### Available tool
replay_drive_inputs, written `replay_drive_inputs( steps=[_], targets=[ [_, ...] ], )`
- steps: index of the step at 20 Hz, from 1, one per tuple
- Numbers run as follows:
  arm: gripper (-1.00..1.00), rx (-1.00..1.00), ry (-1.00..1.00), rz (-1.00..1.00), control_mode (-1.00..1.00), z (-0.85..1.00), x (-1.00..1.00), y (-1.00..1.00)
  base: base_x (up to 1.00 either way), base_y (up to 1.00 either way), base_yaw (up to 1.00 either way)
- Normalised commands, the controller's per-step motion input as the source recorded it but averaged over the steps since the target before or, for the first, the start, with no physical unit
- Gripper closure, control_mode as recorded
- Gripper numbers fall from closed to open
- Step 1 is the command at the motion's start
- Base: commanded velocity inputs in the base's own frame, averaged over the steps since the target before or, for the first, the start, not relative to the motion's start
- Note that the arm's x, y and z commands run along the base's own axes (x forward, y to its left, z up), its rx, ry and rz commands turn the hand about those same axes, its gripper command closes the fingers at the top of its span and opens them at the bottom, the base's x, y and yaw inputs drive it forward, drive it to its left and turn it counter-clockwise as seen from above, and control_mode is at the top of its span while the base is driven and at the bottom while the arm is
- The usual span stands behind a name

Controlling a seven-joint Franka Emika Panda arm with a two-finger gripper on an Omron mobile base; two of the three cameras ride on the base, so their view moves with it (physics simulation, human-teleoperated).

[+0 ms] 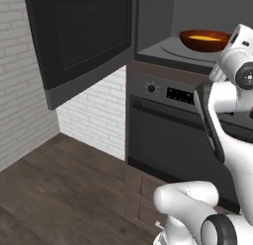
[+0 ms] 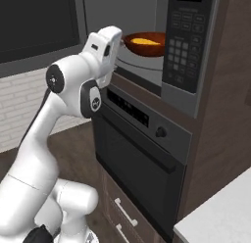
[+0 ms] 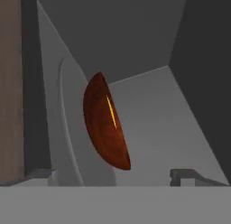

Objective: Pick the corn from the sink and place it in the bowl. Then pick the bowl and place it in the microwave. Then close the microwave door and press the start button.

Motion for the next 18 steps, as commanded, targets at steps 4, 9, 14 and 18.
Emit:
replay_drive_inputs(
  steps=[4,9,14,18],
  targets=[
    [-1.00,0.00,0.29,0.00,-1.00,0.23,-0.97,0.22,0.00,0.00,0.00],
    [-1.00,0.00,0.29,0.00,-1.00,0.14,-1.00,0.12,0.00,0.00,0.00],
    [-1.00,0.00,0.24,0.00,-1.00,0.00,-1.00,0.18,0.00,0.00,0.00],
    [-1.00,-0.03,0.08,0.00,-1.00,-0.01,-1.00,0.43,0.00,0.00,0.00]
  ],
)
